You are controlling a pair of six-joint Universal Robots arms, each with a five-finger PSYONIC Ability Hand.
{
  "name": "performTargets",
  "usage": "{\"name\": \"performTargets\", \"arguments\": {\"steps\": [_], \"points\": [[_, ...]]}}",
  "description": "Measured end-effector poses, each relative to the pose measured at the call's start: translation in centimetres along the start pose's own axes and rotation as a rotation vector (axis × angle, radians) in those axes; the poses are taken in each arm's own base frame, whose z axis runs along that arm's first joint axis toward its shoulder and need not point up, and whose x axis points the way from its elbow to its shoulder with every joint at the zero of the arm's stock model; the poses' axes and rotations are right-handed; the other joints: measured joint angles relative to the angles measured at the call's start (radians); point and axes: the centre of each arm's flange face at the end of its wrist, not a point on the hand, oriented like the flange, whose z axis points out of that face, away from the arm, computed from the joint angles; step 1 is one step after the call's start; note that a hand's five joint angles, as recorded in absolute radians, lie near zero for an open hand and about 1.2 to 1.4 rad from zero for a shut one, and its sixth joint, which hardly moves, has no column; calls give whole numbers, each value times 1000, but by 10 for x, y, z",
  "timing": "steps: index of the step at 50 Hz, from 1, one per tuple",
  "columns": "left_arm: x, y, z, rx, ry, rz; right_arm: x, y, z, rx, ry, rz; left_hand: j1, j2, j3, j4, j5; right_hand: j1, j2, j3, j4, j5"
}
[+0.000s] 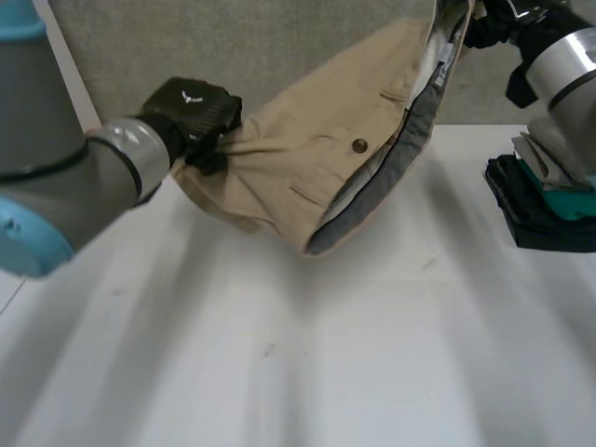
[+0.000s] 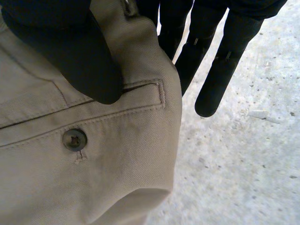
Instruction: Fold the laundry.
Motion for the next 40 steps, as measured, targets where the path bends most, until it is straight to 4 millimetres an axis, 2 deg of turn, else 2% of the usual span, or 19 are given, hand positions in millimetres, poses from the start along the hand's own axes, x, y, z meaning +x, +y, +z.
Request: {"name": "performTargets", "arguments": {"steps": [4,5,6,8,9,10,12,13,14,17,19,21,24,25,29,33,36,37,40], "points": [[25,10,-12,-7,11,-46,4,31,9,29,-12,72,0,2,2,0,0,0,0,0,0,0],[40,16,-14,-13,29,-66,5,51,10,17,-14,112,0,2,3,0,0,0,0,0,0,0],[47,19,-15,-15,36,-73,5,58,10,10,-14,126,0,3,3,0,0,-2,-2,-2,-3,-2],[69,30,-15,-29,65,-93,5,82,7,-25,-6,169,0,3,3,0,0,-90,-140,-139,-147,-113],[84,39,-13,-44,82,-103,6,99,3,-58,5,195,-5,-16,-13,-17,-7,-281,-335,-331,-334,-306],[90,43,-12,-51,88,-106,6,106,1,-74,11,206,-47,-77,-70,-77,-45,-404,-459,-450,-452,-429],[113,59,-9,-82,107,-112,7,132,-7,-137,40,241,-205,-243,-230,-240,-193,-656,-707,-700,-708,-684],[113,59,-9,-82,107,-112,7,132,-7,-137,40,241,-205,-243,-230,-240,-193,-656,-707,-700,-708,-684],[125,72,-6,-126,104,-109,10,148,-15,-193,76,260,-537,-550,-533,-529,-480,-867,-915,-908,-920,-880],[131,83,-4,-196,76,-97,19,160,-27,-276,143,269,-928,-935,-921,-940,-882,-909,-972,-976,-982,-931],[129,82,-4,-222,58,-92,27,157,-33,-329,184,262,-940,-981,-969,-989,-926,-909,-972,-976,-983,-931],[121,74,-6,-229,30,-93,35,143,-38,-382,214,244,-940,-987,-973,-994,-927,-908,-972,-976,-983,-931],[101,57,-9,-207,-12,-105,40,115,-44,-447,236,203,-940,-987,-973,-994,-927,-909,-972,-976,-983,-931],[89,48,-11,-185,-36,-114,41,101,-46,-472,241,177,-940,-987,-973,-994,-927,-909,-972,-976,-983,-931],[54,27,-19,-127,-87,-136,33,53,-60,-556,254,63,-940,-987,-973,-994,-927,-909,-972,-976,-983,-931],[22,21,-23,-98,-114,-147,9,15,-85,-660,262,-59,-940,-987,-973,-994,-927,-909,-972,-976,-983,-931],[5,28,-20,-108,-117,-153,-9,4,-102,-718,252,-99,-940,-987,-973,-994,-927,-909,-972,-976,-983,-931],[-2,34,-17,-119,-113,-156,-26,0,-116,-763,236,-117,-940,-987,-973,-994,-927,-909,-972,-976,-983,-931],[-15,51,-7,-152,-91,-164,-51,-2,-138,-825,200,-125,-940,-987,-973,-994,-927,-909,-972,-976,-983,-931]]}}
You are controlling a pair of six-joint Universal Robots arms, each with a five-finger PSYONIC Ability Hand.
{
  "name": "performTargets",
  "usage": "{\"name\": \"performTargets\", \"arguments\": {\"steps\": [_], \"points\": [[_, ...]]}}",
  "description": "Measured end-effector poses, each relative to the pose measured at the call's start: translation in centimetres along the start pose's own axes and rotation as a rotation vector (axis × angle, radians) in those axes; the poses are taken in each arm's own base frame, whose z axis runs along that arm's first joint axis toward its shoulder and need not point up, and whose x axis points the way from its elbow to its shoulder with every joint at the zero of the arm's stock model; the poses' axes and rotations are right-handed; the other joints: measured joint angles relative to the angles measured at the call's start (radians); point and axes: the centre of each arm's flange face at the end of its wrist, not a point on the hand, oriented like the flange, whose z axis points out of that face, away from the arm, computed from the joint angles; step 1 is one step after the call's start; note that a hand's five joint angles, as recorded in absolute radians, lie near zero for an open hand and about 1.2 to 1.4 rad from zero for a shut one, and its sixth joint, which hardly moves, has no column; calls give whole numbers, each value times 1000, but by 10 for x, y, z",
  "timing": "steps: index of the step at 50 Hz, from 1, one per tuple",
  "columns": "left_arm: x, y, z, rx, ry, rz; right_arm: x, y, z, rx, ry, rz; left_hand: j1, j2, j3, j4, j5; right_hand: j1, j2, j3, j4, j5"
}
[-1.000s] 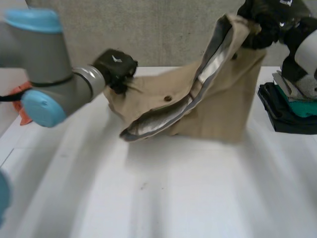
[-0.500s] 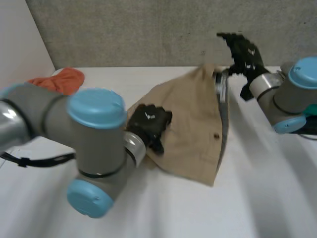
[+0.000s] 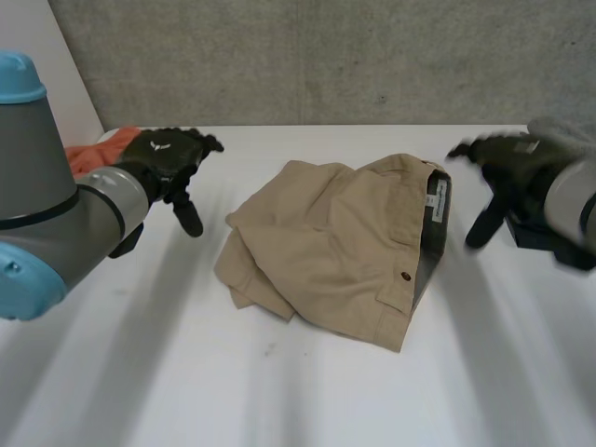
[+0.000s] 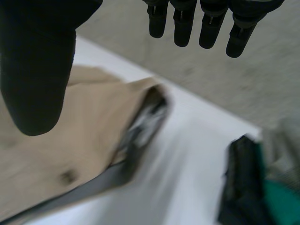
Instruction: Fold the laundry.
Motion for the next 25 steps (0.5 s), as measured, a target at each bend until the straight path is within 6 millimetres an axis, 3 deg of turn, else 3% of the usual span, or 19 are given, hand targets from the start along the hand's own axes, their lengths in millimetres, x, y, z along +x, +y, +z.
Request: {"name": "performTargets", "arguments": {"steps": [6,10,18,22,25], "points": [[-14,34,37,-69,112,12,-59,53,-36,-109,-123,-23,4,2,2,3,3,0,1,2,1,1],[-13,52,55,-111,196,17,-86,84,-41,-130,-168,-24,58,58,49,63,41,12,49,50,40,40],[5,80,73,-258,335,-22,-125,136,-18,-81,-151,-65,301,280,279,296,274,268,273,279,274,271],[13,87,77,-299,360,-30,-132,148,-2,-47,-126,-105,400,379,376,385,361,362,377,376,368,364],[17,89,79,-312,363,-28,-134,154,10,-19,-106,-137,629,586,581,594,568,456,471,471,460,450]]}}
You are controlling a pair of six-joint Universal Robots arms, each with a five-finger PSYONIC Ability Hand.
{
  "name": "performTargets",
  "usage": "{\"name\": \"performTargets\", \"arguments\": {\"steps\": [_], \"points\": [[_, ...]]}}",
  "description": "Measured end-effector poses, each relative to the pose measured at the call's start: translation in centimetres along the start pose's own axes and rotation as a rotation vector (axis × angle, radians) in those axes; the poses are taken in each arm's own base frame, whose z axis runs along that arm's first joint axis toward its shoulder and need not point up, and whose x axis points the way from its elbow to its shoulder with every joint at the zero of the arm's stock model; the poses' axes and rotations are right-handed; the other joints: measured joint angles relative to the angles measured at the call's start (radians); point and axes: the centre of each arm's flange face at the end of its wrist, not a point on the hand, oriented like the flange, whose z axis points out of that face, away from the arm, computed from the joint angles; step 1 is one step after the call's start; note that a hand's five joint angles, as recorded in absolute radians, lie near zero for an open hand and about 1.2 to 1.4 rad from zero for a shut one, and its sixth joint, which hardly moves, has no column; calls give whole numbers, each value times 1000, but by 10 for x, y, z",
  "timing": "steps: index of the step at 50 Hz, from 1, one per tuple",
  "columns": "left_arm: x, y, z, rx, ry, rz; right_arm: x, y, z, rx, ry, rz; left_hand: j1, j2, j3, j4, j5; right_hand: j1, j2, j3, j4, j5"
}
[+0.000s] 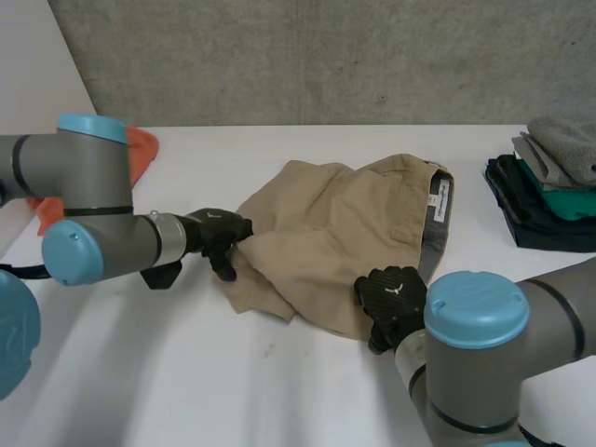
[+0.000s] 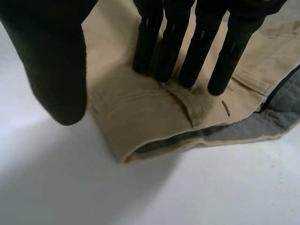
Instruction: Fold the laundry.
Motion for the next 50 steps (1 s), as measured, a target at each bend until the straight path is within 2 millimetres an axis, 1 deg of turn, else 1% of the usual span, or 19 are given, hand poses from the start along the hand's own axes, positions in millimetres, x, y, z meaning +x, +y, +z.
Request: {"name": "performTargets", "arguments": {"steps": [2,3,4,5,6,7,8,12,15,19,23,24,26,28,31,37,41,45,50], "points": [[3,1,2,-5,-5,1,0,2,8,20,14,-19,309,321,308,312,310,91,91,89,90,93],[3,0,3,-6,-8,1,0,3,10,28,19,-25,309,321,308,312,310,138,135,131,133,136],[5,0,4,-6,-14,3,1,3,15,43,29,-35,339,392,384,392,372,196,200,199,202,196],[7,0,4,-7,-18,3,2,3,16,49,34,-39,339,395,388,395,372,264,271,258,259,249],[8,-1,4,-6,-25,6,3,3,19,61,43,-45,339,398,392,399,372,413,411,406,409,400],[9,-1,3,-5,-28,7,4,3,20,64,44,-46,339,398,392,399,372,413,411,406,409,400],[11,-3,2,-2,-38,10,6,2,22,77,54,-51,339,398,392,399,372,467,486,482,485,483],[14,-14,-9,20,-70,25,13,-6,23,107,76,-51,339,398,392,399,372,467,495,505,515,499],[15,-25,-24,47,-94,37,24,-20,18,135,93,-37,339,398,392,399,372,467,495,505,515,499],[17,-52,-63,115,-151,70,49,-51,1,156,98,-19,339,398,392,400,372,467,495,505,515,499],[23,-67,-97,161,-199,108,66,-67,-14,98,50,-17,339,398,392,400,372,454,478,482,490,481],[26,-70,-105,172,-210,124,71,-68,-22,45,14,-10,339,398,392,400,373,357,361,364,372,370],[30,-72,-114,184,-222,152,71,-65,-30,-36,-42,9,339,398,392,400,372,43,62,76,88,78],[34,-72,-117,192,-232,186,66,-58,-37,-114,-99,40,339,399,392,400,372,-217,-219,-202,-194,-201],[37,-71,-111,192,-249,236,50,-42,-40,-179,-152,83,339,400,392,400,372,-284,-281,-285,-294,-311],[39,-74,-104,182,-290,271,29,-21,-27,-125,-125,107,339,400,392,400,372,-285,-282,-309,-308,-341],[46,-86,-112,207,-300,256,22,-12,-11,-54,-55,101,339,400,392,400,372,-285,-282,-309,-308,-342],[52,-95,-121,238,-291,239,20,-5,0,-40,-8,85,339,400,392,400,372,-284,-282,-309,-308,-335],[57,-101,-127,265,-275,226,15,3,15,-44,25,50,339,400,392,400,372,-197,-216,-199,-201,-189]]}}
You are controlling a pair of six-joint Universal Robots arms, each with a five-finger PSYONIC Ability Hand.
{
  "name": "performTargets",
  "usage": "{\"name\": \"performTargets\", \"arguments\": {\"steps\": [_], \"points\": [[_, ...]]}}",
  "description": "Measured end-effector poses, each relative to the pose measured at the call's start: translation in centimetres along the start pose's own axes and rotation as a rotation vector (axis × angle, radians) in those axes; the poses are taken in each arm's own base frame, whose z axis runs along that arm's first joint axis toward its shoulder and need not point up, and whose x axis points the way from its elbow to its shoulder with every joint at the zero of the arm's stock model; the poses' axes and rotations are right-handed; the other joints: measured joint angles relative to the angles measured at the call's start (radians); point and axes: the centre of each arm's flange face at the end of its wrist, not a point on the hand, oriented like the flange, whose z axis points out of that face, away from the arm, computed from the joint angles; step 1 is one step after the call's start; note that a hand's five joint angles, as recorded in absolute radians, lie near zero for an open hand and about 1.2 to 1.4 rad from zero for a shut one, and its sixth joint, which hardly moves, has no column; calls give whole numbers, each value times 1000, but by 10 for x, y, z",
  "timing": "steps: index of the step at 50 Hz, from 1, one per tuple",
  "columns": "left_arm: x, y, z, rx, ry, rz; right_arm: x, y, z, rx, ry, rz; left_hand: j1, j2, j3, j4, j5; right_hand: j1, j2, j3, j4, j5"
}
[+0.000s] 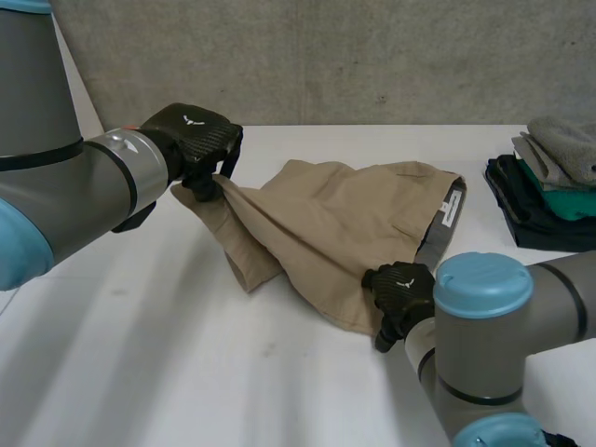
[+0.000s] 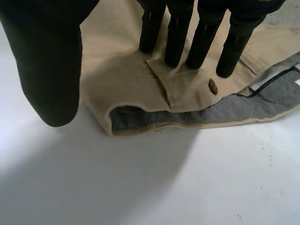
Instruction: Fold the laundry.
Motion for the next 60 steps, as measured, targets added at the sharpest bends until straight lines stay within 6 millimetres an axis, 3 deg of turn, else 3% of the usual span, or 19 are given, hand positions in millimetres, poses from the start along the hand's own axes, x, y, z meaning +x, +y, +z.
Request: {"name": "performTargets", "arguments": {"steps": [3,5,6,9,13,16,20,22,26,31,34,38,43,48,49,50,54,57,60], "points": [[-2,2,1,-4,0,-5,-2,2,6,7,5,-19,0,0,0,0,0,103,153,137,137,134],[-3,4,3,-11,-2,-7,-3,3,10,18,7,-31,0,0,0,0,0,257,334,302,312,301],[-4,5,4,-16,-3,-9,-3,3,11,25,8,-38,0,0,0,0,0,409,534,500,512,483],[-7,10,6,-33,-8,-13,-2,0,14,57,16,-54,0,0,0,0,0,591,696,682,702,663],[-11,17,7,-57,-14,-19,3,-13,10,116,32,-59,0,0,0,0,0,615,703,693,716,669],[-15,23,6,-81,-21,-25,14,-33,2,174,55,-58,0,0,0,0,0,626,703,693,716,692],[-24,36,-2,-147,-28,-9,41,-66,-23,159,47,-115,0,0,0,0,0,626,703,693,717,693],[-25,43,-8,-187,-17,18,52,-72,-35,98,15,-160,0,0,0,0,0,626,703,693,717,693],[-20,62,-22,-287,48,106,66,-77,-59,-69,-89,-245,0,0,0,0,0,626,703,693,719,693],[5,90,-43,-408,204,255,74,-74,-93,-326,-292,-335,0,0,3,0,0,626,703,706,719,693],[22,102,-48,-435,273,333,77,-72,-95,-388,-349,-373,0,0,3,0,0,626,703,707,719,693],[34,107,-38,-413,270,407,80,-74,-78,-374,-330,-406,0,0,3,0,0,626,703,707,719,693],[20,73,-6,-262,97,433,87,-102,-41,-185,-174,-404,0,1,3,1,0,626,703,708,719,693],[-22,-10,16,46,-206,368,109,-177,-8,228,91,-355,0,1,3,1,0,626,703,708,719,693],[-22,-10,16,46,-206,368,109,-177,-8,228,91,-355,0,1,3,1,0,626,703,708,719,693],[-43,-48,13,193,-329,315,119,-211,-5,414,192,-327,0,1,3,1,0,626,703,708,719,693],[-80,-113,-11,481,-513,205,137,-276,-18,790,348,-264,0,1,3,1,0,626,703,708,719,693],[-94,-140,-29,622,-581,157,143,-308,-33,1008,403,-225,0,2,3,1,0,626,703,708,719,693],[-101,-151,-41,682,-609,135,143,-326,-43,1132,408,-203,0,2,3,1,0,626,703,708,719,696]]}}
